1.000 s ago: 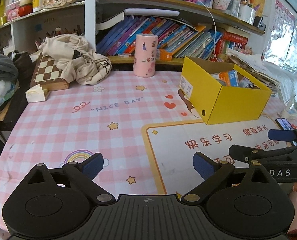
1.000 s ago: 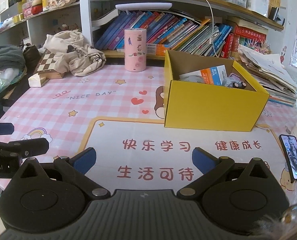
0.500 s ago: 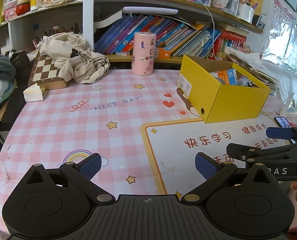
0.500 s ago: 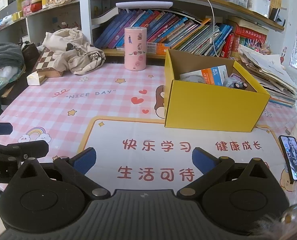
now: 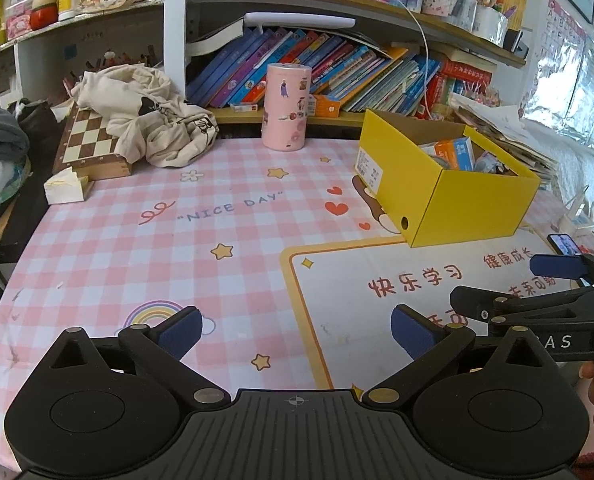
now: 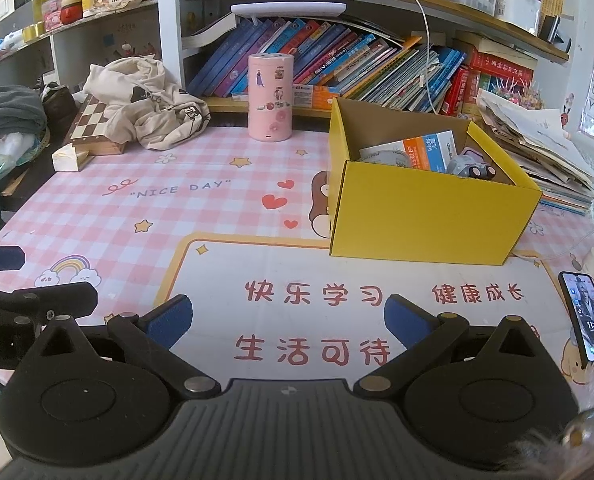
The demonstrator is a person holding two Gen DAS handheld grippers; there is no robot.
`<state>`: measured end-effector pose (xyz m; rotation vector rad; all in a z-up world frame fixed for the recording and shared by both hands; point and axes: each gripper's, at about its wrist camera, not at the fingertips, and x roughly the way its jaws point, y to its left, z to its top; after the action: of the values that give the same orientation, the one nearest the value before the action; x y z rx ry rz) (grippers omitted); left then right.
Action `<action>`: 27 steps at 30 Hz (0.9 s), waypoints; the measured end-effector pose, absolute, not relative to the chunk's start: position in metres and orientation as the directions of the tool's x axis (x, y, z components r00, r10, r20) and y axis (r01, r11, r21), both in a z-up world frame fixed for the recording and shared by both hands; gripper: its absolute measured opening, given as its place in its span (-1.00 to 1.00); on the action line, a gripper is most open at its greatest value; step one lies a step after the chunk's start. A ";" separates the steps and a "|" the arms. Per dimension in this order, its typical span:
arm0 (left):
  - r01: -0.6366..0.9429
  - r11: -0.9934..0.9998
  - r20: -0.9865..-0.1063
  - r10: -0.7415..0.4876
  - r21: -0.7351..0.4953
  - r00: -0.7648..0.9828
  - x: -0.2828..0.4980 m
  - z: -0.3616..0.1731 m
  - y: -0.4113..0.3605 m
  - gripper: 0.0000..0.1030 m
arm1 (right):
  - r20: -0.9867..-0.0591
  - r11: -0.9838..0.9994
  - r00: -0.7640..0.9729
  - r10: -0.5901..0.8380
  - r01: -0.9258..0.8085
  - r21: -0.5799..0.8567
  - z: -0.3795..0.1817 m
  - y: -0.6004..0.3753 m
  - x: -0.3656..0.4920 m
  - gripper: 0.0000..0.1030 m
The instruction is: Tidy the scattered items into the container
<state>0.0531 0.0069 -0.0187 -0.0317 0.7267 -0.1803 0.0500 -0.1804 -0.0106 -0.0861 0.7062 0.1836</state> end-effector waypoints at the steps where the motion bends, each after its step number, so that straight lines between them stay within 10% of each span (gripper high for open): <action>1: 0.153 0.984 -0.658 -0.175 -0.091 0.732 0.053 -0.019 0.007 0.98 | -0.652 0.980 0.745 0.141 -0.200 -0.017 -0.011 -0.183 0.051 1.00; 27: 0.139 0.977 -0.656 -0.210 -0.159 0.725 0.057 -0.024 0.006 1.00 | -0.659 0.977 0.738 0.147 -0.211 -0.017 -0.012 -0.185 0.058 1.00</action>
<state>0.0570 0.0062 -0.0237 -0.1013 0.7351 -0.1930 0.0578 -0.1852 -0.0125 -0.0927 0.7148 0.1969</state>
